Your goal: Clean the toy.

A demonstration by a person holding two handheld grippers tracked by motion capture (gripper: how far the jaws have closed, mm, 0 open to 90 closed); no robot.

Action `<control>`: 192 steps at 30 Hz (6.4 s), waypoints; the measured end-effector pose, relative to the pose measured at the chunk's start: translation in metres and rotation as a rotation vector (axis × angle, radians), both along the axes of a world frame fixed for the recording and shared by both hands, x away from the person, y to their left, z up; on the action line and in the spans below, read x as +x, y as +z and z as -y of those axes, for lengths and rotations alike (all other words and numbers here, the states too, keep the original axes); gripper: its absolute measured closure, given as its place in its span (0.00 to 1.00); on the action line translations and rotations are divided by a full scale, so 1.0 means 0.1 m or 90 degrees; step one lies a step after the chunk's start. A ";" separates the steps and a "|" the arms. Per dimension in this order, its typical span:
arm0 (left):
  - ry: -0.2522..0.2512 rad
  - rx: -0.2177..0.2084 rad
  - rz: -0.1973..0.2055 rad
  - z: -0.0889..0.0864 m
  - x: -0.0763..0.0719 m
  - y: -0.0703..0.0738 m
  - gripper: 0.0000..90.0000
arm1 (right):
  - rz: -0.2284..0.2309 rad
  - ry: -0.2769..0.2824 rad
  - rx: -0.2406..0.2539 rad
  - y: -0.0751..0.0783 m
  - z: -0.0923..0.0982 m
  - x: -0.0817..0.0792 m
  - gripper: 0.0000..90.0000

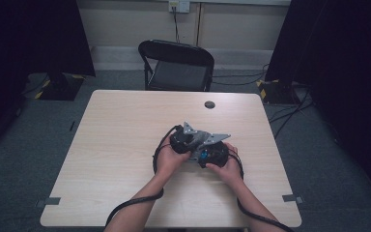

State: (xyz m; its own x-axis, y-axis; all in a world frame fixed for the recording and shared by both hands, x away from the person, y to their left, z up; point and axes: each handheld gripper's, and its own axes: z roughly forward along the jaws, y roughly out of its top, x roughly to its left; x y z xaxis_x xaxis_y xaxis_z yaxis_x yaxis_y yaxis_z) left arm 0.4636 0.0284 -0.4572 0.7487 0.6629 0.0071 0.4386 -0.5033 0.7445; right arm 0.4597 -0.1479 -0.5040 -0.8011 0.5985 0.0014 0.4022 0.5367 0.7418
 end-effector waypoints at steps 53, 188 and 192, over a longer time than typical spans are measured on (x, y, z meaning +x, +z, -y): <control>0.105 0.010 -0.019 -0.50 0.35 0.03 0.84 | 0.000 0.000 0.000 0.00 0.00 0.00 0.28; 0.027 0.031 -0.023 -0.30 0.22 0.03 0.83 | 0.000 0.000 0.000 0.00 0.00 0.00 0.28; 0.041 0.035 -0.021 -0.34 0.25 0.03 0.83 | 0.000 0.000 0.000 0.00 0.00 0.00 0.28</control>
State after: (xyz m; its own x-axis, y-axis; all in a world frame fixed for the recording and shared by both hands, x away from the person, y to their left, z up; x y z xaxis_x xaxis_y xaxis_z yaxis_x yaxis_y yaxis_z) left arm 0.4887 0.0625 -0.4537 0.7050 0.7088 0.0217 0.4947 -0.5136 0.7010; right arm 0.4596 -0.1478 -0.5040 -0.8011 0.5985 0.0015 0.4023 0.5366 0.7418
